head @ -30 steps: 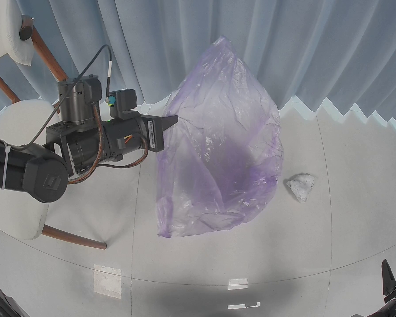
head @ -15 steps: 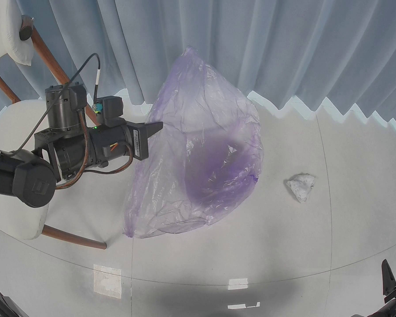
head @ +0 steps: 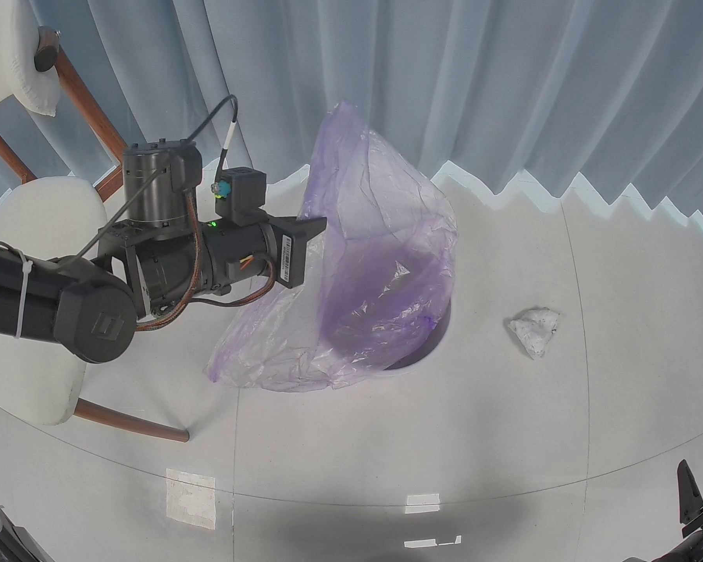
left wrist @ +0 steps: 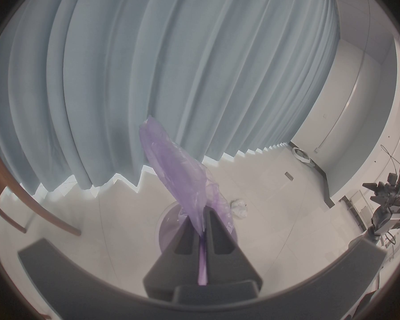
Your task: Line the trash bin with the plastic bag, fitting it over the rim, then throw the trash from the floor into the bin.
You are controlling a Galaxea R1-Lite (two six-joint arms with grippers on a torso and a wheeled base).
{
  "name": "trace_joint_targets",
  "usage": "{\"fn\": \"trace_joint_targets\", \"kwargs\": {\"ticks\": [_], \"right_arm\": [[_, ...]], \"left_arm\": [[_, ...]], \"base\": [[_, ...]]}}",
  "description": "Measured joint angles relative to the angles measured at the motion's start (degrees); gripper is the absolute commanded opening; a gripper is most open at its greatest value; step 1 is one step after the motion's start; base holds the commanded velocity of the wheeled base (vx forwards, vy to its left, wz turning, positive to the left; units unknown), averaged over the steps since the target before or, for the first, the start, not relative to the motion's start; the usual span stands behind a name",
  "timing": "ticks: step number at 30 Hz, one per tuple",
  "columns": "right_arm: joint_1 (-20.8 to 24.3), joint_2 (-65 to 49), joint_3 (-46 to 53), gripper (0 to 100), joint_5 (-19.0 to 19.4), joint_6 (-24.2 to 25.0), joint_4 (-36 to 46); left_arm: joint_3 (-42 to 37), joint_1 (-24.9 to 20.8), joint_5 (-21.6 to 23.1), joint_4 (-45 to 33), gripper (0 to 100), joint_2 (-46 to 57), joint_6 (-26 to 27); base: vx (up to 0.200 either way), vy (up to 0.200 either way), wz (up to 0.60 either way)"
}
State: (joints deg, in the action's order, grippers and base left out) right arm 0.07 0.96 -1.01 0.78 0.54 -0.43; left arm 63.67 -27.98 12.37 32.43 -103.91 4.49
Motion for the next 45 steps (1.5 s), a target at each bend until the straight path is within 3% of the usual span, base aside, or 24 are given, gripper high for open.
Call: {"fn": "trace_joint_targets", "kwargs": {"ticks": [12,19,26,32,37,45], "right_arm": [[0.0,0.0,0.0,100,0.0,0.0,0.0],[0.0,0.0,0.0,100,0.0,0.0,0.0],[0.0,0.0,0.0,100,0.0,-0.1,0.1],[0.0,0.0,0.0,100,-0.1,-0.5,0.3],[0.0,0.0,0.0,100,0.1,-0.5,0.3],[1.5,1.7,-3.6,100,3.5,1.3,-2.7]], "left_arm": [[3.3,-1.8,-0.2,-5.5,0,-0.1,0.4],[3.5,-4.4,-6.8,-4.6,0,0.6,-2.8],[-3.5,-8.3,-14.7,-4.5,0,3.9,-5.3],[-11.7,-12.4,-17.9,-2.9,0,5.6,-6.7],[-15.9,-15.8,-19.5,1.9,0,6.5,-7.2],[-18.4,-16.3,-19.6,2.3,0,8.5,-7.2]], "base": [[0.200,0.000,0.00],[0.086,0.000,0.00],[0.000,0.000,0.00],[0.000,0.000,0.00],[0.000,0.000,0.00],[0.000,0.000,0.00]]}}
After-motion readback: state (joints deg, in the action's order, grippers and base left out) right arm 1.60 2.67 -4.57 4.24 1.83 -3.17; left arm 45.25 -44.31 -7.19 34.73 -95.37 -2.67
